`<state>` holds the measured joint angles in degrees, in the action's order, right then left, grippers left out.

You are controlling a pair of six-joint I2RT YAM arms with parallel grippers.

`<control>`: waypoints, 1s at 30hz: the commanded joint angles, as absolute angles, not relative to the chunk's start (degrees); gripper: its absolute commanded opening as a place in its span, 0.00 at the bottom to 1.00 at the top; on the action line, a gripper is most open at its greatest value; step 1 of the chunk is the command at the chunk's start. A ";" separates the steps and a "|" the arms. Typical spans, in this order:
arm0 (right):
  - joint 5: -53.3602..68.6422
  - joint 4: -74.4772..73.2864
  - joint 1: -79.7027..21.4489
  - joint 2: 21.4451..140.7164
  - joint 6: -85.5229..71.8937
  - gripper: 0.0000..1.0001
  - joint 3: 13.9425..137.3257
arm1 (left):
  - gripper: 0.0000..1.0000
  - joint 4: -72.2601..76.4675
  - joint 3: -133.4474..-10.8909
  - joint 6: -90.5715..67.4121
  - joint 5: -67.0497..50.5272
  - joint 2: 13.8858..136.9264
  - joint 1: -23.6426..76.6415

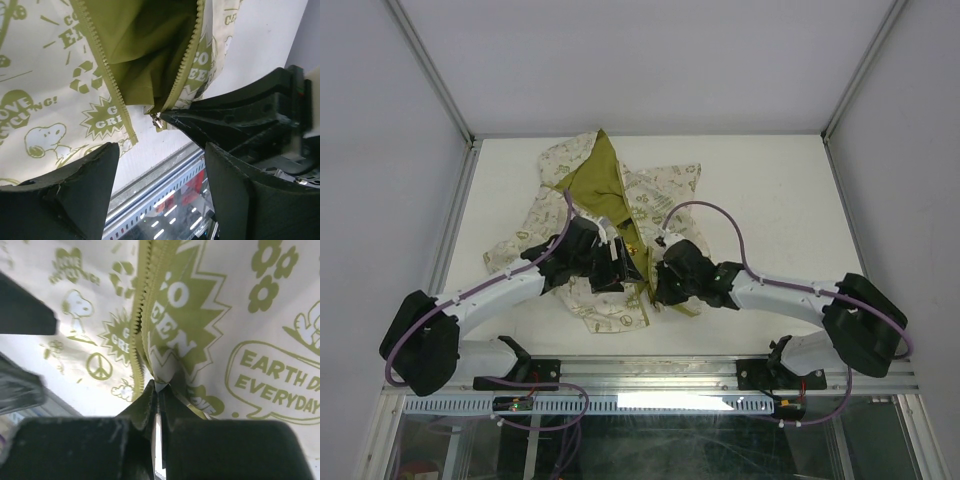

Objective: Zip up the jacket

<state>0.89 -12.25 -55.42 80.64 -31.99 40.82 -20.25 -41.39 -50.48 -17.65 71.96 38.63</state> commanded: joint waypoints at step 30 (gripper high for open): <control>5.11 5.36 -51.41 66.20 -36.26 0.00 46.25 | 0.82 4.80 -35.06 -76.14 -27.21 63.78 34.36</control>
